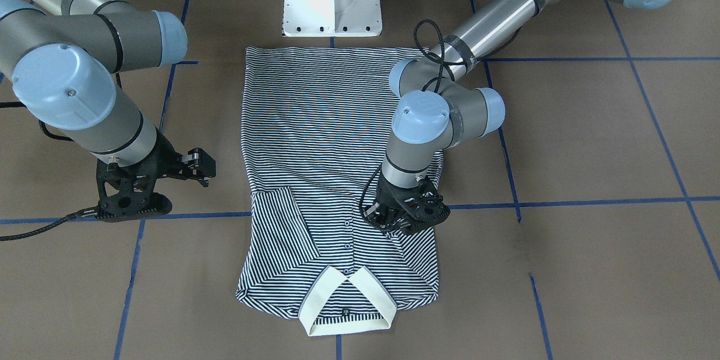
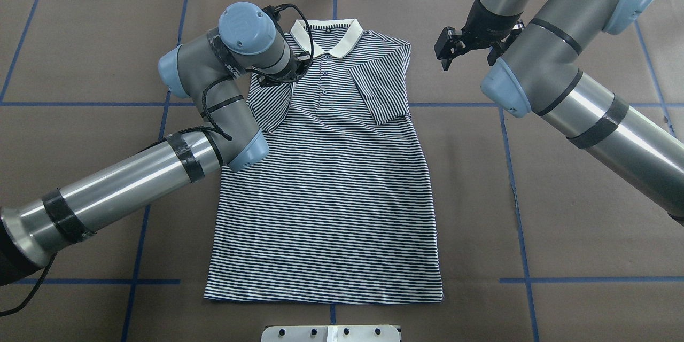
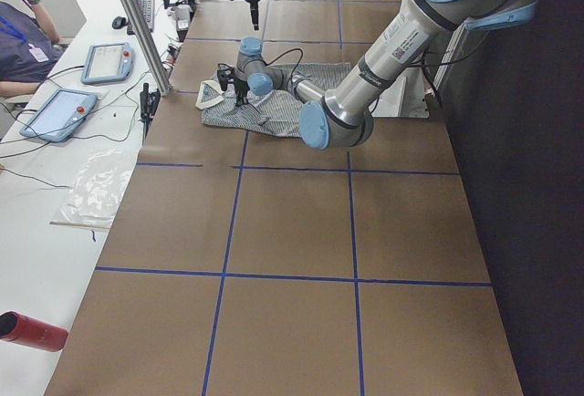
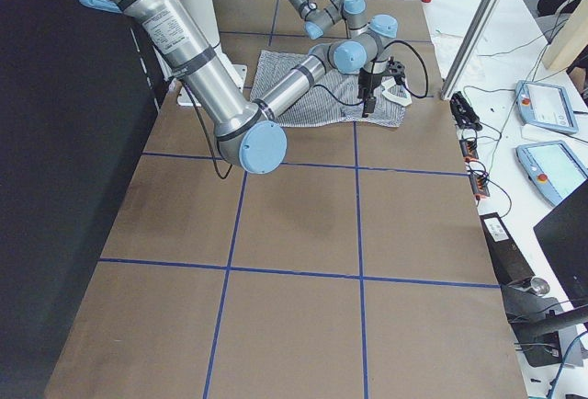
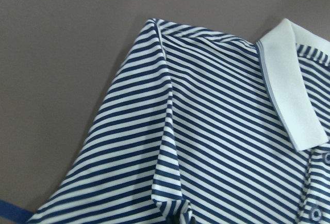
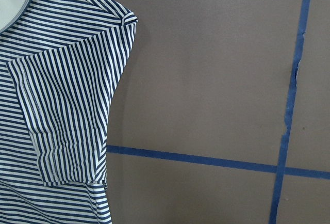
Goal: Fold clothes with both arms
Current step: 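Grasp the sleeve nearest the left gripper and fold it inward over the body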
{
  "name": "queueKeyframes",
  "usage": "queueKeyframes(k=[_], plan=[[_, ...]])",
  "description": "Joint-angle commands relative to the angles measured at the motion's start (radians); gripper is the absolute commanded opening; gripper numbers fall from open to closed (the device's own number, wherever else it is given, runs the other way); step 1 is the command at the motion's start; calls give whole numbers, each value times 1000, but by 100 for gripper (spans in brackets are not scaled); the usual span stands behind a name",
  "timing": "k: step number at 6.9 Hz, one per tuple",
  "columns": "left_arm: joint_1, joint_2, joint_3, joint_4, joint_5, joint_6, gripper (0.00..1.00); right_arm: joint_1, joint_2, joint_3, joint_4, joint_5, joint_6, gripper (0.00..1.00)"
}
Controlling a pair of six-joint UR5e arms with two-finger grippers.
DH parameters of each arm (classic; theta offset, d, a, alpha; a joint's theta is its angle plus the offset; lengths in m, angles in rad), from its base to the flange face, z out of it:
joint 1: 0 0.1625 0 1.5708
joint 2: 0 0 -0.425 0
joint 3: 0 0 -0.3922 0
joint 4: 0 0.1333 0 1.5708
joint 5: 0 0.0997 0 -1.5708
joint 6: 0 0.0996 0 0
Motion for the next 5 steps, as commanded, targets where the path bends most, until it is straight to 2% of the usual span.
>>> queueKeyframes(k=[1,3,5], plan=[[-1,0,0,-49,-2,28,100,0,-21,-3,60,0,4,100],[1,0,-10,-77,-5,66,100,0,-26,-3,56,1,16,100],[-2,52,-110,-54,-12,104,100,5,-45,6,63,-6,32,100]])
